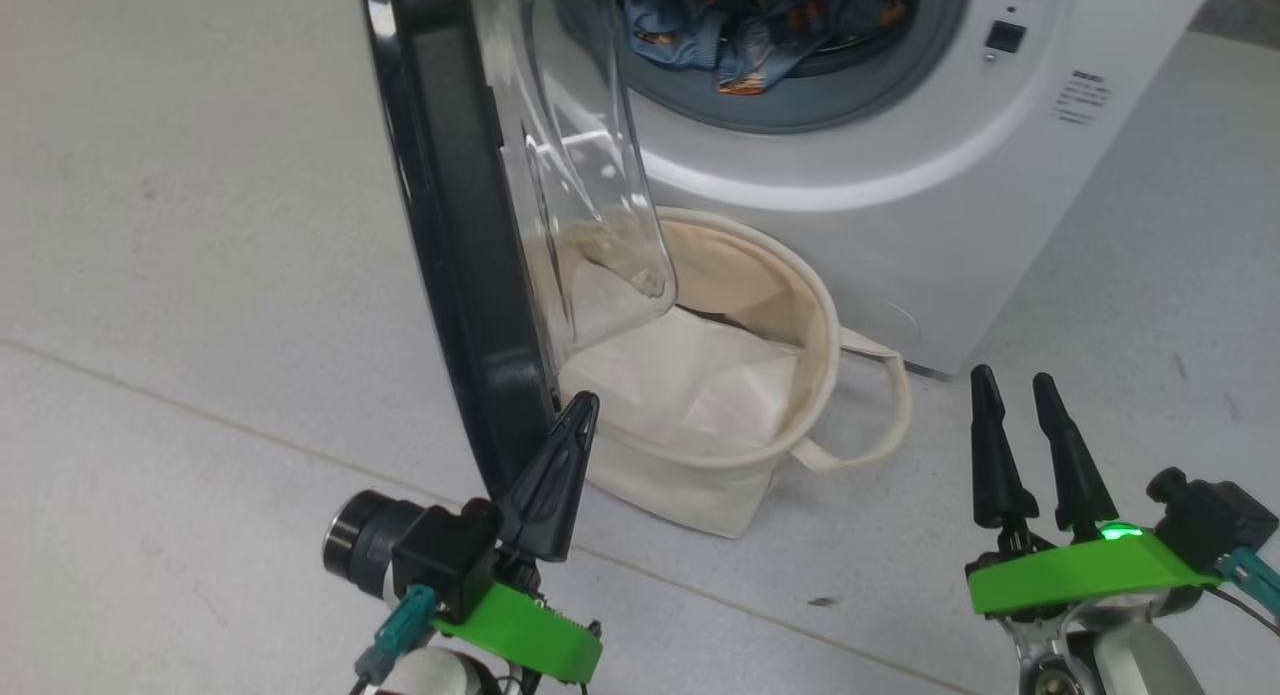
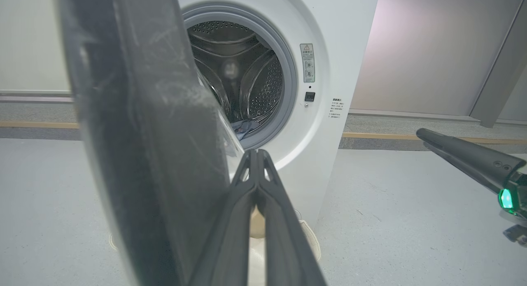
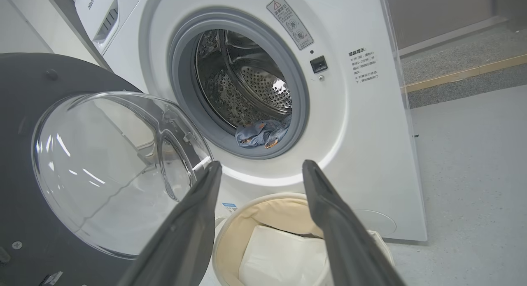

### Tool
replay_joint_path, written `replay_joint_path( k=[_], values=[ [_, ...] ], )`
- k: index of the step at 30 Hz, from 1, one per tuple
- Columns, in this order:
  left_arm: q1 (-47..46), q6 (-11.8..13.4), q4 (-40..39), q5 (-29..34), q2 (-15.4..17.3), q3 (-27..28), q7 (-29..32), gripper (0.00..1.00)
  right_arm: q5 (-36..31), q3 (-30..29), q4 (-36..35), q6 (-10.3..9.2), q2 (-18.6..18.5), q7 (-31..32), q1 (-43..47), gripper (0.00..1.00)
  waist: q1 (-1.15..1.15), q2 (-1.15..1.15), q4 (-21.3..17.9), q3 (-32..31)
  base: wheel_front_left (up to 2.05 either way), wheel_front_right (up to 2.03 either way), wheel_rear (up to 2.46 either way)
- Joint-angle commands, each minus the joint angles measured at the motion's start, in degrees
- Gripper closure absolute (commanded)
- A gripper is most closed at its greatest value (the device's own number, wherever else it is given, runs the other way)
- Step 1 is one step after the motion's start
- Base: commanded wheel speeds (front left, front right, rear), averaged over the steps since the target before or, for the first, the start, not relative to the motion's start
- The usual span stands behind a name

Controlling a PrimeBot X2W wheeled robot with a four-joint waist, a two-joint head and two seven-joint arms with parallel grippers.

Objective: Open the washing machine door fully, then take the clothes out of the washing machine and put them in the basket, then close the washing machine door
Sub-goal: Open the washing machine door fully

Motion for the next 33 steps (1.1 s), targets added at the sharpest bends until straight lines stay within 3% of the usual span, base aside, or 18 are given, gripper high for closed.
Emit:
replay_joint_path(
  k=[1, 13, 27, 33],
  values=[
    [-1.09, 0.91, -1.9, -0.45, 0.37, 2.47, -0.7, 1.0, -0.01, 1.25, -1.74, 0.05, 0.12, -0.7, -1.59, 0.0, 0.0, 0.0, 0.75, 0.08, 0.0, 0.0, 0.0],
    [-1.99, 3.13, 0.34, -2.42, 1.85, 6.27, -1.05, 1.0, -0.52, 2.24, -0.89, 0.05, 0.12, -0.7, -2.67, 0.0, 0.0, 0.0, 5.52, -0.11, 0.0, 0.0, 0.0],
    [-6.4, 4.82, 6.22, -8.74, 8.73, 18.65, -1.6, 1.0, -1.04, 0.93, -1.08, 0.05, 0.12, -0.7, -3.67, 0.0, 0.0, 0.0, 4.59, 2.68, 0.0, 0.0, 0.0],
    [-9.3, 4.22, 8.92, -11.66, 11.56, 23.26, -1.8, 1.0, -1.43, 0.85, -0.94, 0.05, 0.12, -0.7, -3.91, 0.0, 0.0, 0.0, 4.24, 4.36, 0.0, 0.0, 0.0]
  ],
)
